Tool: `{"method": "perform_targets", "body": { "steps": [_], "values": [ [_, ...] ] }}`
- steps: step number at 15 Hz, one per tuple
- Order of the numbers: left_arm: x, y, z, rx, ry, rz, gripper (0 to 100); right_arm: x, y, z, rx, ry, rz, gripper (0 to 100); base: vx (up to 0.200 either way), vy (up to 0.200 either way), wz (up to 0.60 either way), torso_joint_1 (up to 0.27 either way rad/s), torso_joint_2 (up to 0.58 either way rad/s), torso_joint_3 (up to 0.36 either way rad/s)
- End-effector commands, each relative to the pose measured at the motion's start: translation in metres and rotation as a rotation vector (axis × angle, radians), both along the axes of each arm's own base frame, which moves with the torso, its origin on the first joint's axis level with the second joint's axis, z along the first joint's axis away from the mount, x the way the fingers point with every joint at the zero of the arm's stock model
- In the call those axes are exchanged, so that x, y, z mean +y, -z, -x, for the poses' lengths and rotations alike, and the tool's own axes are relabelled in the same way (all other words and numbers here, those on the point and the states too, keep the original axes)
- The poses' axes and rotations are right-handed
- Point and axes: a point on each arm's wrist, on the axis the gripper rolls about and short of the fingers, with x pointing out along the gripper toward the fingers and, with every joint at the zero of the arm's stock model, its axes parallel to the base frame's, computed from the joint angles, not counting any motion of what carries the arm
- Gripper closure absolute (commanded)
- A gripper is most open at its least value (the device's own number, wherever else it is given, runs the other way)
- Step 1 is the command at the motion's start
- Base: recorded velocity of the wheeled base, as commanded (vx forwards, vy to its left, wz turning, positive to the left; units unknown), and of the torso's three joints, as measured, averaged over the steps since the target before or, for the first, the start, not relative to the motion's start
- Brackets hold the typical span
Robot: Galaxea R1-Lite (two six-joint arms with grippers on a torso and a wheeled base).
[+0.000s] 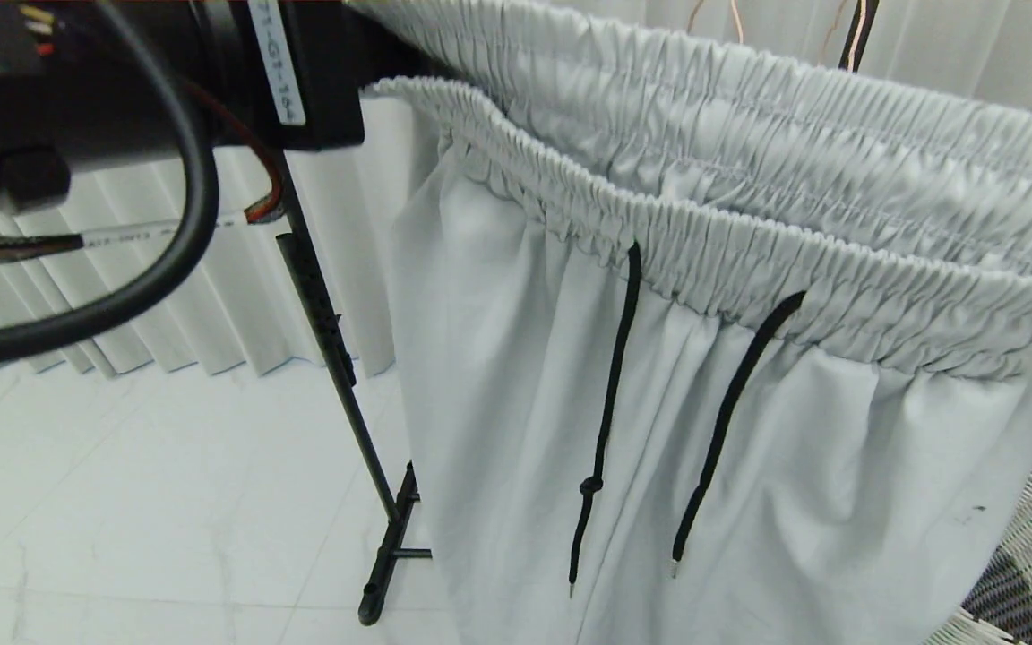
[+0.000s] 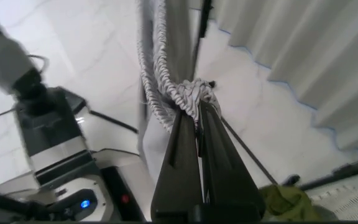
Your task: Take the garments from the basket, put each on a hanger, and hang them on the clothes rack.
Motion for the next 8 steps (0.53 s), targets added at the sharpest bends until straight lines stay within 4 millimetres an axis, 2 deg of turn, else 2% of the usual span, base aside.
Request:
{"method": "perform_targets", "body": {
  "steps": [1, 2, 3, 4, 5, 8],
  "values": [
    [0.009, -0.005, 0.007, -0.007, 0.000, 0.012, 100, 0.002, 0.001, -0.003, 0.002, 0.027, 0.010, 100, 0.000, 0.000, 0.00, 0.000, 0.00, 0.000],
    [0.028, -0.007, 0.023, 0.060, 0.005, -0.014, 100, 0.007, 0.003, -0.017, -0.012, 0.178, 0.038, 100, 0.000, 0.000, 0.00, 0.000, 0.00, 0.000],
    [0.036, -0.010, 0.033, 0.098, 0.014, -0.004, 100, 0.012, 0.001, -0.024, -0.023, 0.217, 0.029, 100, 0.000, 0.000, 0.00, 0.000, 0.00, 0.000],
    [0.041, -0.011, 0.037, 0.119, 0.019, 0.004, 100, 0.016, -0.001, -0.028, -0.033, 0.234, 0.011, 100, 0.000, 0.000, 0.00, 0.000, 0.00, 0.000],
    [0.053, -0.014, 0.052, 0.176, 0.045, 0.010, 100, 0.028, -0.004, -0.040, -0.061, 0.258, -0.039, 100, 0.000, 0.000, 0.00, 0.000, 0.00, 0.000],
    [0.070, -0.013, 0.078, 0.248, 0.141, 0.023, 100, 0.058, -0.013, -0.065, -0.118, 0.272, -0.144, 100, 0.000, 0.000, 0.00, 0.000, 0.00, 0.000]
  ]
}}
